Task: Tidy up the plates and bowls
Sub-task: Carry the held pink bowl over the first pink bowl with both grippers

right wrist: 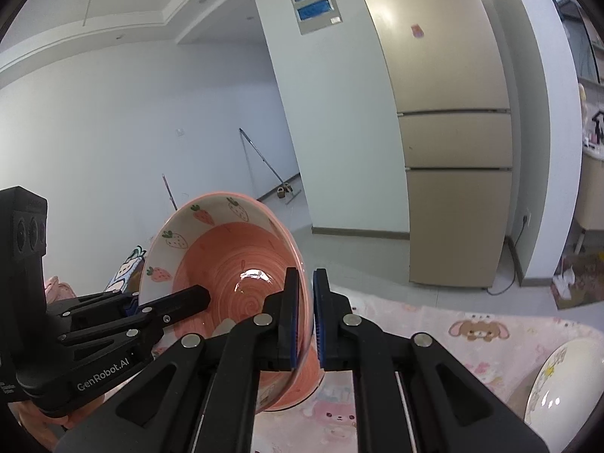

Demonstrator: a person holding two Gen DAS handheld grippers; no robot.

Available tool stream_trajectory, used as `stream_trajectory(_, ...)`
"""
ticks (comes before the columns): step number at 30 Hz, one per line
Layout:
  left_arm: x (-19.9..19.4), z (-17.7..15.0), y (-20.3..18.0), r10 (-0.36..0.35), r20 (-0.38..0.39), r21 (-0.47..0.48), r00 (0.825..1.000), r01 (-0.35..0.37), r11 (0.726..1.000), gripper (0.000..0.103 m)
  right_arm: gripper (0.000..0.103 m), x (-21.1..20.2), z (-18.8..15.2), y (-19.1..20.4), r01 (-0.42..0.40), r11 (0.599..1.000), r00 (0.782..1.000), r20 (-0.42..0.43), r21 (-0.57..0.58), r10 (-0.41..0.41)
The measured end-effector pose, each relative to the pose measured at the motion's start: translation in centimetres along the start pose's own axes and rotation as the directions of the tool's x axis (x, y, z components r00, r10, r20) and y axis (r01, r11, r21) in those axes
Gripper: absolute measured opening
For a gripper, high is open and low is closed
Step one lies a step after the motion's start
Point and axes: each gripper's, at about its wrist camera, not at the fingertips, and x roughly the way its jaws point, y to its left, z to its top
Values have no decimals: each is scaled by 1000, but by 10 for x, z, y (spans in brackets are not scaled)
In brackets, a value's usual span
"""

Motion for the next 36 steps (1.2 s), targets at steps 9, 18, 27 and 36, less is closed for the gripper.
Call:
stream_trajectory(9,27,-13,1,22,-68,31,997,-20,999,12,7,18,-19,-16,-5,999,998,-57,44,7)
stream_trajectory(18,48,-21,6,31,-124,34,992,-27,999,12,7,33,-33,-25,-6,998,994,-107,69,13)
stream_trajectory(27,62,-28,9,58,-155,45,986,-51,998,12,7,46,-45,-24,9,998,988,-154,59,0)
stream_trajectory(36,78,-37,7,100,-186,79,977,-87,993,12,7,57,-53,-30,23,998,983,-181,60,-12)
